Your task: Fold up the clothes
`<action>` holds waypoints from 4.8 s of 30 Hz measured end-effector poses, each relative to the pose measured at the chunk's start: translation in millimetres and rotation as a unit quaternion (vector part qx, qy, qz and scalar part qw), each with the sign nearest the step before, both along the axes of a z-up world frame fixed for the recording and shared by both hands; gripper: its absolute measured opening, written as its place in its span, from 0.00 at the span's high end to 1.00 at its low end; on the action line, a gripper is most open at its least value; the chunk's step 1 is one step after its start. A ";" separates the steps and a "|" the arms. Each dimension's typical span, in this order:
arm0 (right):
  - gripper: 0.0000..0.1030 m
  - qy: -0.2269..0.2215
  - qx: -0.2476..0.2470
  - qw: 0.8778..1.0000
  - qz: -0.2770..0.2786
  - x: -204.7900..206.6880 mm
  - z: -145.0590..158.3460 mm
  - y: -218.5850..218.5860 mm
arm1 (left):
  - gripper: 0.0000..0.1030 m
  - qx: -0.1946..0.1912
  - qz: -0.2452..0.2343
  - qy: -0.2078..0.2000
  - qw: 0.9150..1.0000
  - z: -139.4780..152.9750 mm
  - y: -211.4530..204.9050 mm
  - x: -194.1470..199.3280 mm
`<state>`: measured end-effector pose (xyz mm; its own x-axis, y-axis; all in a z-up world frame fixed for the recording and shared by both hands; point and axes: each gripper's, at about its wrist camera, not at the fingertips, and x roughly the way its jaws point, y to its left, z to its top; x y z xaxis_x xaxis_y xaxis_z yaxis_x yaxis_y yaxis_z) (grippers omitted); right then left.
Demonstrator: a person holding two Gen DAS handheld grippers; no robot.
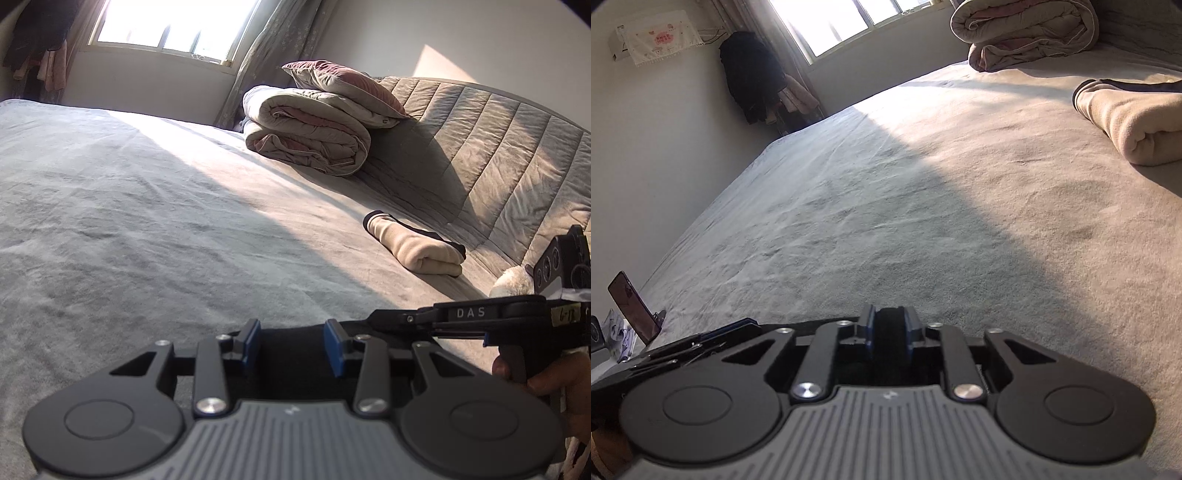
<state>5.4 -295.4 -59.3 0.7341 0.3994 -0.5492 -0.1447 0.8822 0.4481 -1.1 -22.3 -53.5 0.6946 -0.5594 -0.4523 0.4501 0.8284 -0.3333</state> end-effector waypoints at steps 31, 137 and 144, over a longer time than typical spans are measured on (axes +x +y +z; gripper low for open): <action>0.70 -0.102 -0.167 0.976 0.099 -74.7 9.3 11.1 | 0.59 0.068 -0.098 -0.080 0.990 14.4 -12.8 -59.3; 0.78 0.130 0.342 0.924 -0.115 -17.4 32.4 -125.7 | 0.80 -0.183 0.000 0.204 0.962 38.3 -61.2 82.3; 0.78 0.085 0.331 0.928 -0.147 1.7 60.2 -193.8 | 0.80 -0.158 -0.042 0.172 0.971 69.0 -151.1 129.7</action>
